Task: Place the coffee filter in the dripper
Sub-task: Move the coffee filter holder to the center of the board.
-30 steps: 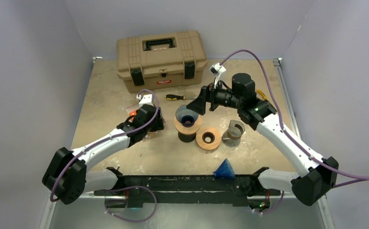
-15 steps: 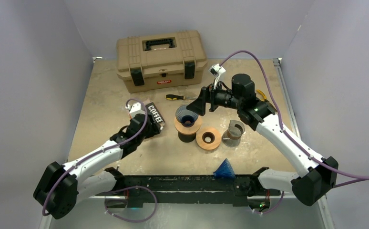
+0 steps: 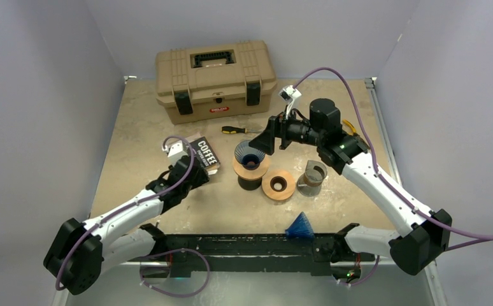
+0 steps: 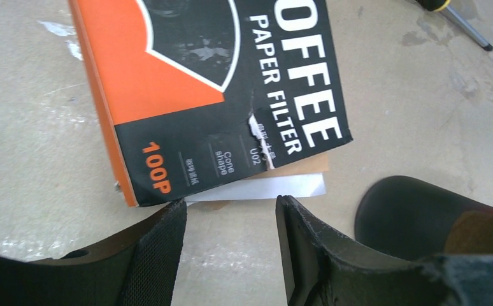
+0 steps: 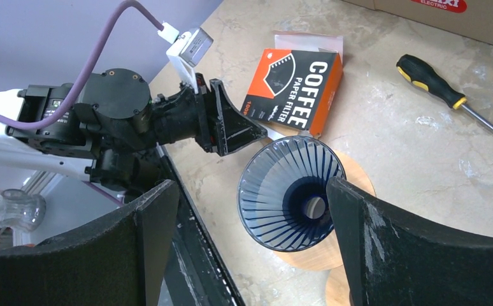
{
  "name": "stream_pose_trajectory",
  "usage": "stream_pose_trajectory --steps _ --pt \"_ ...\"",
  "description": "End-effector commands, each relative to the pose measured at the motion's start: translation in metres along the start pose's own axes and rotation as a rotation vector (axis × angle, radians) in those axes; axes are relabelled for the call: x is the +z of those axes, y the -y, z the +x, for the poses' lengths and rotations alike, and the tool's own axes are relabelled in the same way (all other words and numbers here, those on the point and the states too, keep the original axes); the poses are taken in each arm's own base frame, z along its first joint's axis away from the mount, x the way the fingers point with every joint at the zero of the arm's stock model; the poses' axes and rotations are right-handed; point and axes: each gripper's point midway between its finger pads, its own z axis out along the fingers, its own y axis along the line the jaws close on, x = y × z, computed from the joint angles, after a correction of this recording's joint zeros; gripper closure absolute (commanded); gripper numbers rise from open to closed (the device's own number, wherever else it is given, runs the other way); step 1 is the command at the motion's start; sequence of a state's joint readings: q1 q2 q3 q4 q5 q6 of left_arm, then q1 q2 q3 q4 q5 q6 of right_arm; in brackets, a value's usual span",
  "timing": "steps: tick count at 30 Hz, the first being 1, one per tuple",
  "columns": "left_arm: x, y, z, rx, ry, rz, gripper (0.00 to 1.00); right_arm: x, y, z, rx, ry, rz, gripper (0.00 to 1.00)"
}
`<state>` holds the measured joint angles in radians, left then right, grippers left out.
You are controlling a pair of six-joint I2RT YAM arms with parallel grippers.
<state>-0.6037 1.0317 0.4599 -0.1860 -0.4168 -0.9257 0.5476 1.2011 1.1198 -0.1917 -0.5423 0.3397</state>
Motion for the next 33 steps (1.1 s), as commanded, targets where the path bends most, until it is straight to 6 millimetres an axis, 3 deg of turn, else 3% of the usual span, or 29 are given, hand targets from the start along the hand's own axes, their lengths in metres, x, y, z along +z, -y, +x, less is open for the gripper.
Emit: stream_pose_trajectory --steps 1,9,19,26,33 --pt "-0.004 -0.022 -0.008 0.001 0.043 -0.086 0.47 -0.004 -0.007 -0.013 -0.031 0.049 -0.028 0.1" --pt "-0.004 -0.039 -0.032 -0.011 0.106 -0.141 0.47 -0.001 -0.007 -0.014 -0.024 0.054 -0.032 0.1" --pt "0.012 -0.058 -0.072 -0.009 0.179 -0.208 0.44 -0.002 -0.007 -0.012 -0.021 0.047 -0.032 0.1" --pt "0.028 -0.04 -0.088 -0.01 0.163 -0.151 0.42 -0.002 -0.008 -0.011 -0.022 0.039 -0.035 0.1" --pt "0.021 -0.03 -0.083 -0.038 0.122 -0.086 0.41 -0.004 -0.009 -0.008 -0.019 0.028 -0.039 0.1"
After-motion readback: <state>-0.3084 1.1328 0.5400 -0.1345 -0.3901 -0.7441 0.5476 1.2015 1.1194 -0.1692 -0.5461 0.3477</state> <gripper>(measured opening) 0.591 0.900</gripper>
